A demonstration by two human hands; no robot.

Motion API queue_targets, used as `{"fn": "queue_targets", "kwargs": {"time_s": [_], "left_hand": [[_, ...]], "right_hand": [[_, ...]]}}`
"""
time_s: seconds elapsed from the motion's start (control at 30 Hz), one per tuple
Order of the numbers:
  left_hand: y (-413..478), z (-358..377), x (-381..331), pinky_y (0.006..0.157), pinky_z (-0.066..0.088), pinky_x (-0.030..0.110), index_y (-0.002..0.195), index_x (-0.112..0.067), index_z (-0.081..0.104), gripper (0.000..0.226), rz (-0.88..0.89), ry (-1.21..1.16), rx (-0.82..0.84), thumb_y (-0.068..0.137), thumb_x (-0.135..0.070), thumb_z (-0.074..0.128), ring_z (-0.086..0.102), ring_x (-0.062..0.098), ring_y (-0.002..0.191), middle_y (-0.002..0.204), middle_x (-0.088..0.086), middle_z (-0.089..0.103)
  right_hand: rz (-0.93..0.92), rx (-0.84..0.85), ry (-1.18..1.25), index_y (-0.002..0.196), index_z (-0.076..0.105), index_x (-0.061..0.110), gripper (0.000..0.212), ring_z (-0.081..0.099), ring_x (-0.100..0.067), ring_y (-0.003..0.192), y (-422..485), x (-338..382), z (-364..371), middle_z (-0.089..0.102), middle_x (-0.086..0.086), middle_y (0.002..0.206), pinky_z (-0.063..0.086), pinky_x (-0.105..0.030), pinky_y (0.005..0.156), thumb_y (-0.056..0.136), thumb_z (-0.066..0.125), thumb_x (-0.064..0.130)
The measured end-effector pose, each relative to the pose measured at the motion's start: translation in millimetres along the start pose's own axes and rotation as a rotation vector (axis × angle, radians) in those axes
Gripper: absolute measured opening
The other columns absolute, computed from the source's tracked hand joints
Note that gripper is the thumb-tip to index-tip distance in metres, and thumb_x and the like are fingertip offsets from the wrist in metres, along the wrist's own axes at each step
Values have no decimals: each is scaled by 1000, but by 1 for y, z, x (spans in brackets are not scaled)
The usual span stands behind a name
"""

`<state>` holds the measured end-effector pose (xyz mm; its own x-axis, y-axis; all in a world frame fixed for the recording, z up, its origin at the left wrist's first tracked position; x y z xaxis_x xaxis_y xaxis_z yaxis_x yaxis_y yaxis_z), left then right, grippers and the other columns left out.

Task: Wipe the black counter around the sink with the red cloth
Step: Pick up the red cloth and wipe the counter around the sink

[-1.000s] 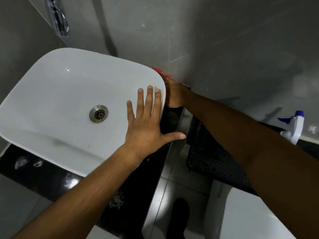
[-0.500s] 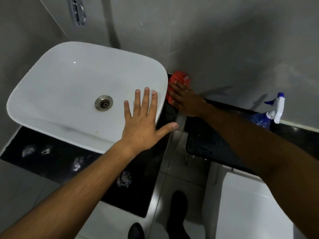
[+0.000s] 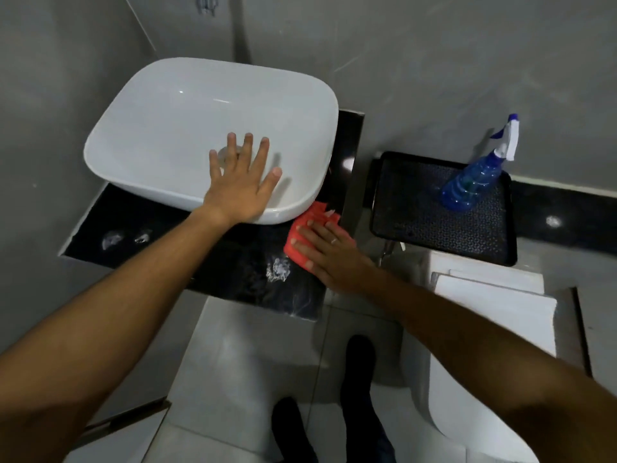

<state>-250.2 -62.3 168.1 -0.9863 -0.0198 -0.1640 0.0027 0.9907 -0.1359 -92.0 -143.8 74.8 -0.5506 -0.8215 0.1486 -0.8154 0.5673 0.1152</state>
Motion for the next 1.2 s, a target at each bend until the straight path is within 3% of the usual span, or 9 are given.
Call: {"fn": "queue_targets", "kwargs": {"time_s": [0.2, 0.4, 0.57, 0.63, 0.77, 0.9, 1.03, 1.13, 1.2], "left_hand": [[-1, 6, -2, 120, -14, 59, 159, -29, -8, 71, 21, 10, 90, 98, -64, 5, -23, 30, 152, 169, 5, -14], [3, 12, -2, 121, -10, 61, 159, -32, -6, 88, 66, 18, 82, 83, -78, -11, -21, 28, 153, 169, 3, -9], [5, 11, -10, 122, -9, 57, 159, -32, -4, 88, 126, -14, 46, 85, -79, -10, -20, 24, 154, 170, 1, -8], [0, 9, -14, 123, -9, 55, 160, -32, -4, 84, 146, -25, 29, 89, -77, -5, -20, 22, 154, 170, 0, -7], [-3, 6, -16, 124, -9, 49, 159, -33, -6, 77, 162, -29, 14, 93, -73, 1, -21, 19, 153, 169, -2, -9], [-1, 4, -17, 126, -3, 50, 159, -33, -9, 77, 164, -35, 13, 94, -73, 1, -22, 15, 153, 169, -5, -10], [-1, 4, -17, 126, 1, 50, 159, -32, -6, 74, 180, -50, -9, 97, -71, 5, -19, 15, 154, 169, -6, -7], [1, 4, -15, 126, 2, 51, 159, -32, -6, 73, 188, -43, -19, 98, -70, 6, -18, 15, 154, 169, -5, -7], [0, 5, -15, 126, 2, 51, 160, -31, -6, 74, 182, -35, -12, 98, -69, 5, -19, 15, 154, 169, -5, -7]], "right_hand": [[-12, -1, 57, 154, 29, 22, 56, 13, -30, 153, -51, 96, 26, 30, -8, 162, 16, -55, 121, 101, 38, 35], [147, -102, 128, 154, 31, 22, 53, 8, -26, 154, -58, 97, 26, 25, -3, 164, 16, -52, 122, 104, 35, 38], [685, -263, 374, 156, 25, 14, 63, -2, -33, 154, -34, 21, 18, 13, -11, 166, 7, -49, 125, 103, 33, 48], [781, -288, 444, 157, 16, 12, 65, -9, -36, 152, -17, -14, 15, 2, -12, 167, 0, -47, 124, 104, 36, 44], [847, -313, 521, 156, 13, 4, 65, -6, -41, 151, 29, -103, 9, -1, -21, 165, 1, -51, 124, 104, 44, 28], [859, -249, 400, 152, 17, -8, 62, 4, -49, 149, 85, -196, -3, 7, -35, 159, 5, -53, 122, 103, 42, 22], [883, -172, 372, 154, 11, -5, 64, -1, -50, 149, 131, -272, -10, 0, -33, 161, 4, -55, 122, 105, 40, 26], [863, -119, 299, 156, 8, 4, 65, -5, -50, 148, 142, -283, -10, -3, -26, 164, 12, -61, 118, 105, 38, 31], [781, -65, 219, 158, 8, 9, 65, -7, -45, 150, 142, -275, -11, -2, -20, 166, 7, -60, 119, 105, 37, 33]]}}
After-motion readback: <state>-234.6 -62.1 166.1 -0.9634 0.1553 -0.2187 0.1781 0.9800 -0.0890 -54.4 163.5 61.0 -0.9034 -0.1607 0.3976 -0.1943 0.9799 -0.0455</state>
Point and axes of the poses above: each hand's wrist, its own y-axis towards the middle knuckle, its own z-axis out of the palm, x = y × z, the point moved 10 cm from there along y, towards the middle knuckle
